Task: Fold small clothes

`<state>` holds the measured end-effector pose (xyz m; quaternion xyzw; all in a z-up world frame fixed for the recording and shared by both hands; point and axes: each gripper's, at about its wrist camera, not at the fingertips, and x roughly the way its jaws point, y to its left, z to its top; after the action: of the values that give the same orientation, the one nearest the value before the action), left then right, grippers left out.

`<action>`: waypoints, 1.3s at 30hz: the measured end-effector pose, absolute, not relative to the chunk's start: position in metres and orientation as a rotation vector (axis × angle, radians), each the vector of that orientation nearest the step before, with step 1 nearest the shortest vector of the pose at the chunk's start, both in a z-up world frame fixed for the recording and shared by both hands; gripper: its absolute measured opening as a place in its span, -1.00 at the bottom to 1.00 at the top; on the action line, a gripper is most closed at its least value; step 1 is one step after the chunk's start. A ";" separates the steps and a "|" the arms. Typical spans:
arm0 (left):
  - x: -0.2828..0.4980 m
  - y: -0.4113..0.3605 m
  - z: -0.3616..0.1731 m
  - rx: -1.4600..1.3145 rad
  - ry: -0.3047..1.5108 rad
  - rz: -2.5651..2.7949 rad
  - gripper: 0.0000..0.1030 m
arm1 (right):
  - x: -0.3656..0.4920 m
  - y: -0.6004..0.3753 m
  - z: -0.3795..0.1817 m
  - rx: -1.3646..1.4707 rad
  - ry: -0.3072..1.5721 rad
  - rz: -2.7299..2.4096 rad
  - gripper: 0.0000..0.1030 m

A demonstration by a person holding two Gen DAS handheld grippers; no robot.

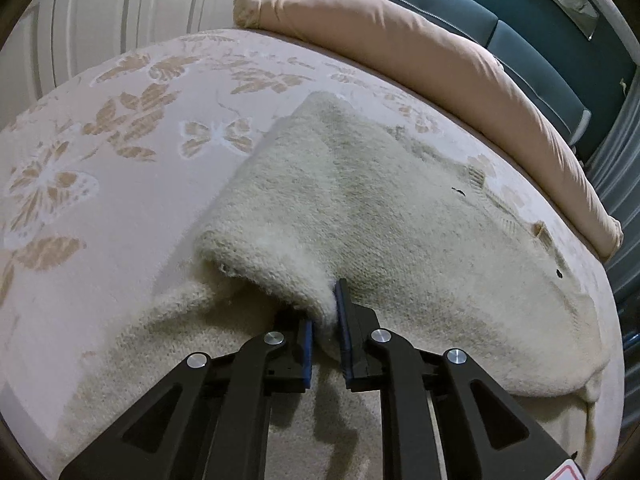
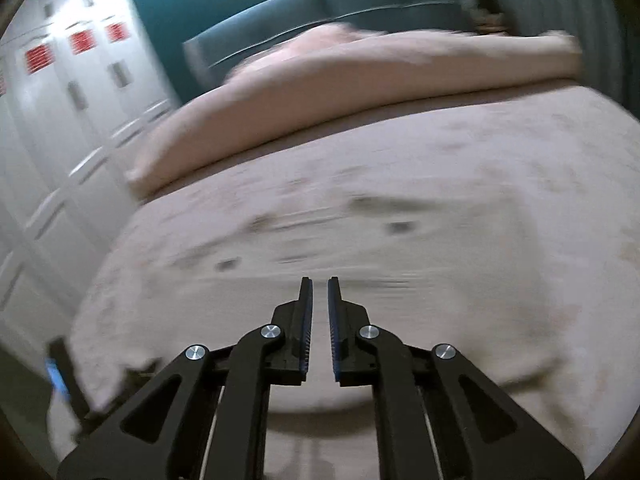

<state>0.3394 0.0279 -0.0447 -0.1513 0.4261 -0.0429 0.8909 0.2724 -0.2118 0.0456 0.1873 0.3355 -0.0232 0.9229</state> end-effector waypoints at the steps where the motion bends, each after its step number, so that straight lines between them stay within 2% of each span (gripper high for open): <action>1: 0.338 0.028 -0.045 -0.313 0.879 -0.090 -0.73 | 0.286 -0.193 0.043 0.378 0.718 0.020 -0.83; 6: 0.336 0.032 -0.049 -0.345 0.862 -0.107 -0.73 | 0.353 -0.114 0.002 0.322 0.887 0.212 -0.82; 9: 0.336 0.035 -0.051 -0.373 0.856 -0.120 -0.73 | 0.379 -0.107 -0.021 0.284 0.970 0.181 -0.87; 13: 0.336 0.037 -0.052 -0.397 0.851 -0.134 -0.72 | 0.368 -0.170 -0.026 0.284 0.931 0.073 -0.95; 16: 0.337 0.038 -0.053 -0.402 0.847 -0.141 -0.71 | 0.334 -0.258 -0.027 0.418 0.899 -0.092 -1.00; 18: 0.336 0.038 -0.054 -0.409 0.845 -0.144 -0.70 | 0.297 -0.309 -0.019 0.491 0.851 -0.188 -0.89; 20: 0.336 0.039 -0.054 -0.417 0.846 -0.147 -0.70 | 0.261 -0.334 -0.008 0.502 0.814 -0.294 -0.33; 24: 0.337 0.046 -0.046 -0.470 0.865 -0.165 -0.59 | 0.225 -0.336 -0.005 0.559 0.806 -0.219 -0.08; 26: 0.332 0.053 -0.034 -0.492 0.856 -0.122 -0.34 | 0.228 -0.327 -0.010 0.589 0.820 -0.165 0.07; 28: 0.325 0.064 -0.021 -0.516 0.822 -0.042 -0.29 | 0.236 -0.319 -0.019 0.613 0.848 -0.119 0.11; 29: 0.327 0.068 -0.020 -0.529 0.831 -0.028 -0.29 | 0.245 -0.312 -0.024 0.604 0.870 -0.113 0.09; 30: 0.331 0.071 -0.022 -0.541 0.859 -0.026 -0.29 | 0.251 -0.304 -0.026 0.566 0.879 -0.127 0.00; 31: 0.337 0.072 -0.024 -0.534 0.888 -0.026 -0.37 | 0.259 -0.297 -0.022 0.504 0.887 -0.144 -0.43; 32: 0.342 0.071 -0.025 -0.515 0.907 -0.023 -0.68 | 0.260 -0.295 -0.018 0.481 0.889 -0.142 -0.80; 34: 0.348 0.070 -0.018 -0.479 0.912 -0.037 -0.88 | 0.255 -0.296 0.020 0.504 0.758 -0.097 -0.81; 37: 0.353 0.068 -0.009 -0.449 0.893 -0.050 -0.88 | 0.238 -0.301 0.066 0.486 0.593 -0.071 -0.81; 39: 0.358 0.062 -0.014 -0.423 0.914 -0.049 -0.88 | 0.240 -0.308 0.062 0.454 0.591 -0.089 -0.81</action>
<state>0.3576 0.0616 -0.0140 -0.2026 0.4381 -0.0233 0.8755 0.2400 -0.3080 0.0622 0.2216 0.2886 -0.0434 0.9304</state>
